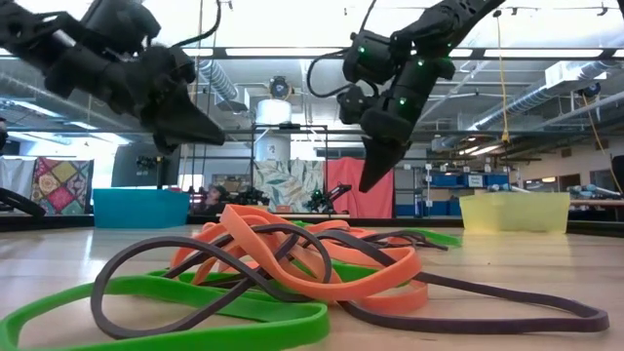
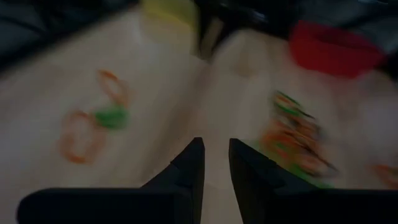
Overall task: Sort rubber bands into baskets
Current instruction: Put the brown rubber band into the yellow bin
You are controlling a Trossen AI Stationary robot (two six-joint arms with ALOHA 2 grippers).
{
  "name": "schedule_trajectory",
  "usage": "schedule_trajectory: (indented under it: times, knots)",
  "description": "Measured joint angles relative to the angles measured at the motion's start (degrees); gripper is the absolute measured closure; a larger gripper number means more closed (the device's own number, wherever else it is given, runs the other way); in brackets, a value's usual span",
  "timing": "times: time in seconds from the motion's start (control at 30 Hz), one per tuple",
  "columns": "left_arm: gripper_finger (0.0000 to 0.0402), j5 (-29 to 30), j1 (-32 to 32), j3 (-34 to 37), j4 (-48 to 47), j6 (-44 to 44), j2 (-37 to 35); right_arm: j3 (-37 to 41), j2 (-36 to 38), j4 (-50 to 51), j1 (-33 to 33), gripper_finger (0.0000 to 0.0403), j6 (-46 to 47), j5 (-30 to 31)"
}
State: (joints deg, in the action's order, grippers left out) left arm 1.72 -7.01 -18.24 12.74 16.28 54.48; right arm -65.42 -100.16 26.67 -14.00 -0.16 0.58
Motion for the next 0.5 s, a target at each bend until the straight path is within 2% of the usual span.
schedule_trajectory:
  times: [0.1,0.27,0.5]
  knots:
    - [0.0323,-1.27,0.62,-4.67,-11.21,3.13,0.00,1.96,0.00,-3.95,0.01,0.0328,0.00,-0.02]
    - [0.0323,4.52,1.77,-9.76,-21.95,9.37,0.00,3.34,0.00,-7.55,-0.69,0.0328,-0.89,-0.01]
    - [0.0323,-0.34,4.55,-15.86,-39.43,21.06,0.00,9.01,0.00,-15.28,-0.07,0.0328,0.18,-0.06]
